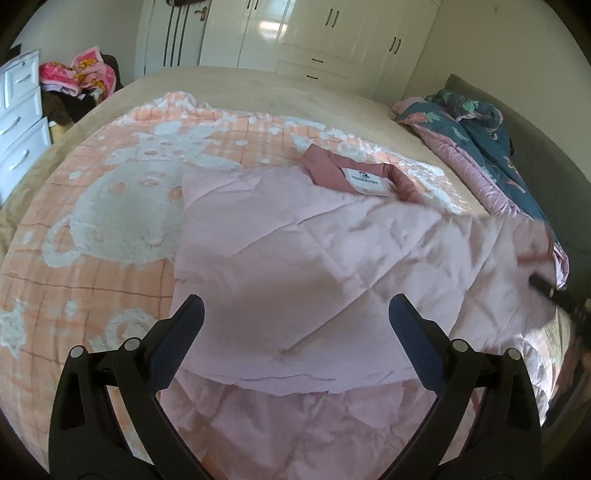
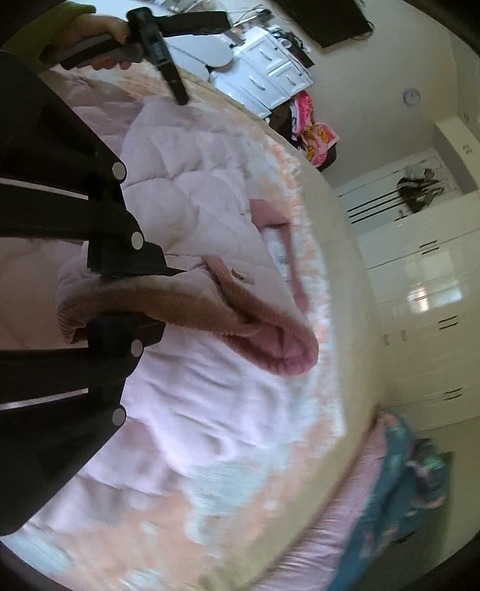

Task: Fold large clothes
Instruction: 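Pull the cuff to straighten the sleeve, then open the right gripper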

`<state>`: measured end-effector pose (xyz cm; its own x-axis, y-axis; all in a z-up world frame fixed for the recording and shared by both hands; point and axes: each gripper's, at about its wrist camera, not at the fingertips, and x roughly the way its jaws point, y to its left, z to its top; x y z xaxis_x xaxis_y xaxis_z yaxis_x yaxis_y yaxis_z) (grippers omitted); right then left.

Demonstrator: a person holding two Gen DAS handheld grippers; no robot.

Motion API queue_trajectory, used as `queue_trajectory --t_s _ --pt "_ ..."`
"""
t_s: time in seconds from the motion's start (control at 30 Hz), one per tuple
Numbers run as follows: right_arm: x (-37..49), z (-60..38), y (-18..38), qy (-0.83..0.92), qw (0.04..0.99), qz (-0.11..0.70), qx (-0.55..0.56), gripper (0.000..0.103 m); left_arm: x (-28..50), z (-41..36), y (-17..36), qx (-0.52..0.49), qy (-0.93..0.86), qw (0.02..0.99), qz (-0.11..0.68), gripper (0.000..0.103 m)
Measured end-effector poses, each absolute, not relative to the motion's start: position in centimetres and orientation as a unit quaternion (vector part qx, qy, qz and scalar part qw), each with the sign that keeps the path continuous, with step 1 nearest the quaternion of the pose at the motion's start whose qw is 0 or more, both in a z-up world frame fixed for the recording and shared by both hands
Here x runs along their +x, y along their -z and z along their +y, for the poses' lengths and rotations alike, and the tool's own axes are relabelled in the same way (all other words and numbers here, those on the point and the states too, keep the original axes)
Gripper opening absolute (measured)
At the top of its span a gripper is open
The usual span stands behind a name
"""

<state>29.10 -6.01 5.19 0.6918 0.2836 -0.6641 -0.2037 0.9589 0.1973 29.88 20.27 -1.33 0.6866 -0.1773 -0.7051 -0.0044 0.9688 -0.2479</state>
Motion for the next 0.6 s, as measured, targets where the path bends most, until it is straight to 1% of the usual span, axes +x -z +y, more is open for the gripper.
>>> queue_trajectory --t_s 0.17,0.37,0.43,0.53,0.6 --pt "32.1 -6.0 -5.5 -0.127 0.918 0.375 0.032 0.014 30.3 20.2 1.1 -0.116 0.054 0.914 0.385 0.094" --pt "34.8 -6.0 -3.6 -0.107 0.909 0.401 0.039 0.014 30.7 19.7 1.4 -0.104 0.063 0.914 0.387 0.094" --pt "35.4 -6.3 -2.6 -0.094 0.901 0.422 0.048 0.015 30.8 19.7 1.7 -0.107 0.067 0.912 0.390 0.093" --pt "35.7 -6.3 -1.4 -0.076 0.892 0.441 0.055 0.021 31.0 19.4 2.3 -0.112 0.075 0.908 0.396 0.093" --pt "35.5 -6.5 -1.3 -0.064 0.893 0.441 0.055 0.033 31.1 19.0 2.6 -0.103 0.077 0.907 0.401 0.093"
